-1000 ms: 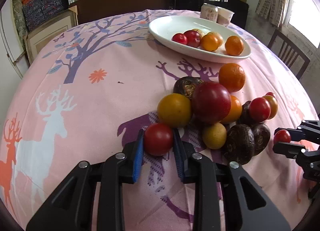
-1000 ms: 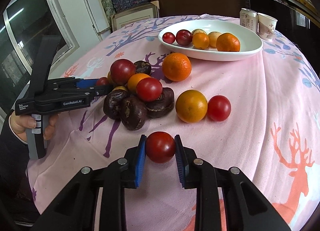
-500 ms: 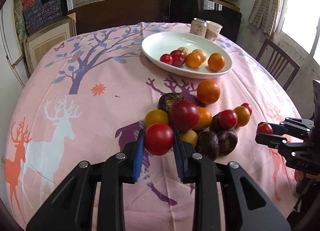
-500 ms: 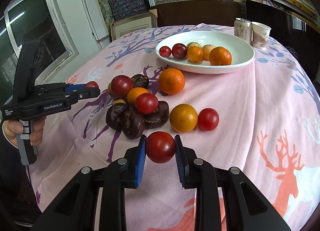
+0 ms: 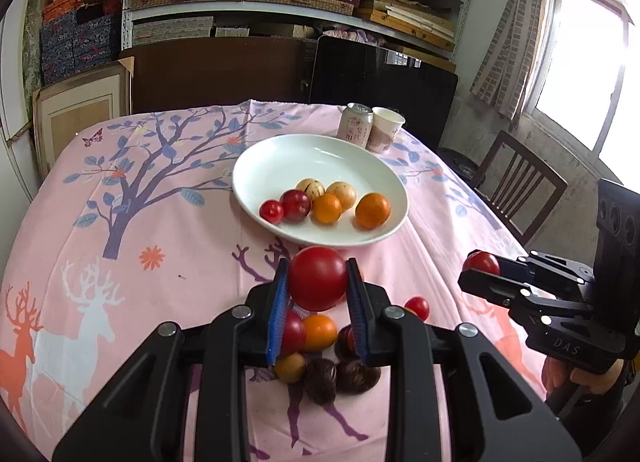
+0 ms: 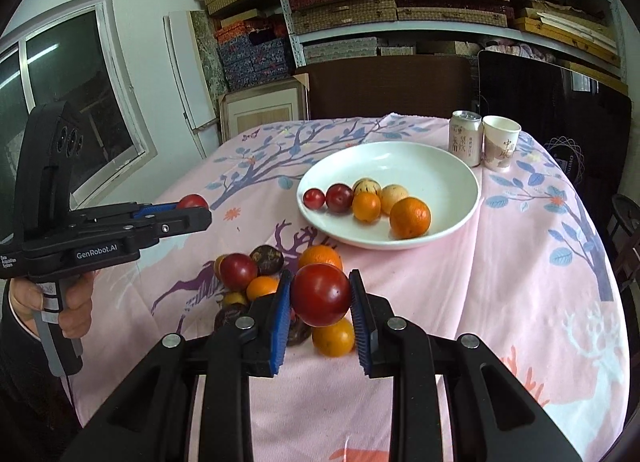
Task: Organize fruits
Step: 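Lower both red tomatoes onto the white plate and open both tools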
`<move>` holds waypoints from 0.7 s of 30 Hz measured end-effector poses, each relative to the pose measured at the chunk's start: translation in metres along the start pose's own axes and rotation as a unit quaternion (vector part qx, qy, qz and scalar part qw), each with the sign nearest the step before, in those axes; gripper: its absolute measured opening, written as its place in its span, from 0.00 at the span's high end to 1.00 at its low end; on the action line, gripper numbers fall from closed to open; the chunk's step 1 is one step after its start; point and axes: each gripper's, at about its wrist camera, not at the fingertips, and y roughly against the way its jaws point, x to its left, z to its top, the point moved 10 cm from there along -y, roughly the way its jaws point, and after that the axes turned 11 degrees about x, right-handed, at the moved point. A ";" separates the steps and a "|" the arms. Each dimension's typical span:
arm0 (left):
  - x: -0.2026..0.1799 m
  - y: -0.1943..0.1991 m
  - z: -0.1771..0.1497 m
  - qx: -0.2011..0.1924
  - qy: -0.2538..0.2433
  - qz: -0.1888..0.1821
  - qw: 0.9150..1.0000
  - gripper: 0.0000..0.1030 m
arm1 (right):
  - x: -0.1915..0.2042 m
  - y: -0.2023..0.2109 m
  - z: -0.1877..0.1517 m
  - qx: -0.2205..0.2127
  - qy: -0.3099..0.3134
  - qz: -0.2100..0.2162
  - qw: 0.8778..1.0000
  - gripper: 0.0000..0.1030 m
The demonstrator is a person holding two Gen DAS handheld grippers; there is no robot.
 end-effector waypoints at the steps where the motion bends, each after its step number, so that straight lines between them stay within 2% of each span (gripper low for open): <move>1: -0.002 -0.004 0.006 -0.001 0.003 -0.002 1.000 0.74 | -0.003 0.000 0.008 -0.007 -0.002 0.001 1.000 0.73; 7: -0.008 -0.051 0.035 0.021 0.024 0.002 0.999 0.74 | -0.028 -0.017 0.048 -0.027 -0.039 0.006 0.999 0.73; 14: -0.001 -0.113 0.045 0.066 0.053 0.017 0.996 0.74 | -0.058 -0.067 0.067 0.013 -0.087 0.020 0.996 0.72; 21: 0.014 -0.145 0.049 0.087 0.079 0.025 0.993 0.73 | -0.075 -0.103 0.066 0.043 -0.136 0.045 0.989 0.71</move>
